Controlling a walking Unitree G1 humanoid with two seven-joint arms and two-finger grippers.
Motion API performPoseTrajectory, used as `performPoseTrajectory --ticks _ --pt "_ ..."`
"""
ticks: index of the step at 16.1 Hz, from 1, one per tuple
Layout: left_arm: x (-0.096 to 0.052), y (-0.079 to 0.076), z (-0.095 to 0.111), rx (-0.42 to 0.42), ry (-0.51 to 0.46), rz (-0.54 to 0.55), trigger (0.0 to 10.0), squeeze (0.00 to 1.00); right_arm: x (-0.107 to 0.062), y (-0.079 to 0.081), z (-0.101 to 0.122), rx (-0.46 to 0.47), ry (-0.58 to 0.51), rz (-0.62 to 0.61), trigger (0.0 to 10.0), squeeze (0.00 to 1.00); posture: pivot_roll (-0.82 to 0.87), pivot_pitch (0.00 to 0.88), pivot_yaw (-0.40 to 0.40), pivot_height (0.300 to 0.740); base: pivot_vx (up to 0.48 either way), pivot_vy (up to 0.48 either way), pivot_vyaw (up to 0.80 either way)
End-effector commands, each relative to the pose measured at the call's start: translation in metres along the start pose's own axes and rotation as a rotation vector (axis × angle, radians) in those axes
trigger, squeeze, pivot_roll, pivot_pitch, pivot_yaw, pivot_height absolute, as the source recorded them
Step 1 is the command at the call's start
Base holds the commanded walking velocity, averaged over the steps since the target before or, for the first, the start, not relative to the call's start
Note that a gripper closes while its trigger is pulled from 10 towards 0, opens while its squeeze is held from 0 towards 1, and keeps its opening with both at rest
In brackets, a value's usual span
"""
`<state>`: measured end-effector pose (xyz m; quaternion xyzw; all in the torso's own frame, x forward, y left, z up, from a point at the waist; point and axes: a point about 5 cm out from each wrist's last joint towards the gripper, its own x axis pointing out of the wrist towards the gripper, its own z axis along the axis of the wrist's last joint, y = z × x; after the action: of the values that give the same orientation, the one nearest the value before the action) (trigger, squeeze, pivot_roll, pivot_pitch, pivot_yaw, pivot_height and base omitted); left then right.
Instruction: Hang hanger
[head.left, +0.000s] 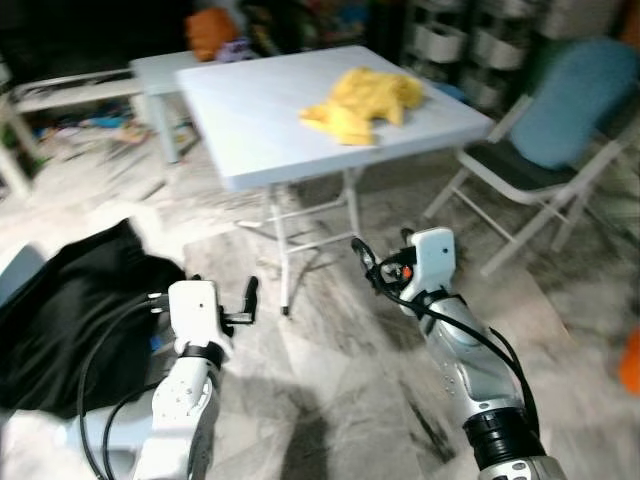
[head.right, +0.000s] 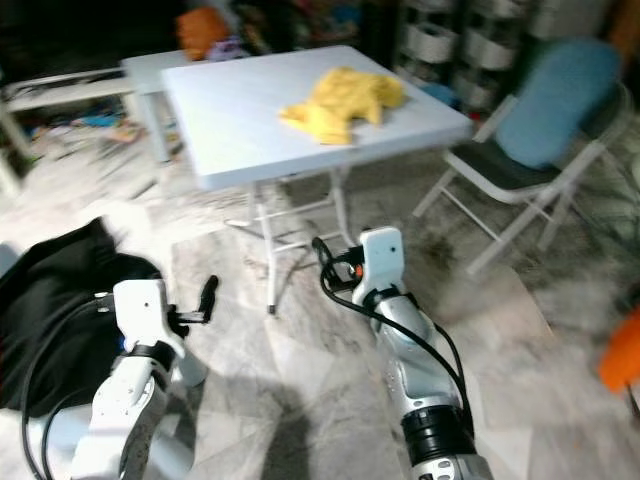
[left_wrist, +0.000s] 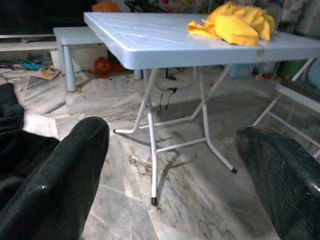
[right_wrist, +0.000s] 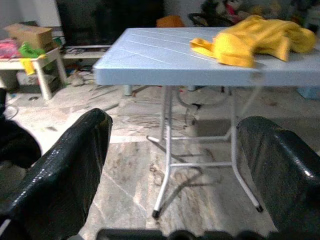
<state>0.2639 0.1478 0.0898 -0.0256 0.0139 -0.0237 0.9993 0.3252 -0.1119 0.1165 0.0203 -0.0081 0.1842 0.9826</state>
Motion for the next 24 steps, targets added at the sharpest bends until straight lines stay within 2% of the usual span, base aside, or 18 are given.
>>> performPoseTrajectory --ticks 1,3,8,11,17,24 --pt "-0.001 0.004 0.005 0.008 -0.025 0.001 10.0 0.0 0.003 0.004 0.004 0.003 -0.017 0.019 10.0 0.0 0.05 0.0 -0.019 0.74 0.0 0.0 0.79" --pt "0.002 0.01 0.005 -0.002 -0.033 0.026 10.0 0.0 0.008 0.014 0.007 0.008 -0.026 0.055 10.0 0.0 0.05 0.0 -0.027 0.74 0.0 0.0 0.79" --pt "0.001 0.007 0.007 -0.014 -0.041 0.01 10.0 0.0 0.011 0.01 0.006 0.008 -0.02 0.047 10.0 0.0 0.07 0.0 -0.023 0.74 0.0 0.0 0.71" --pt "-0.001 0.003 0.006 -0.033 -0.047 -0.01 10.0 0.0 0.008 0.011 0.004 0.002 -0.017 0.055 10.0 0.0 0.06 0.0 -0.023 0.74 0.336 0.0 0.3" --pt "-0.001 -0.005 0.004 -0.048 -0.042 -0.023 10.0 0.0 0.004 0.008 0.001 -0.012 -0.008 0.052 10.0 0.0 0.05 0.0 -0.022 0.74 0.402 0.0 0.69" --pt "-0.004 -0.008 0.003 -0.075 -0.047 -0.02 10.0 0.0 0.004 0.01 0.001 -0.029 0.004 0.075 10.0 0.0 0.04 0.0 -0.033 0.74 0.412 0.04 0.0"
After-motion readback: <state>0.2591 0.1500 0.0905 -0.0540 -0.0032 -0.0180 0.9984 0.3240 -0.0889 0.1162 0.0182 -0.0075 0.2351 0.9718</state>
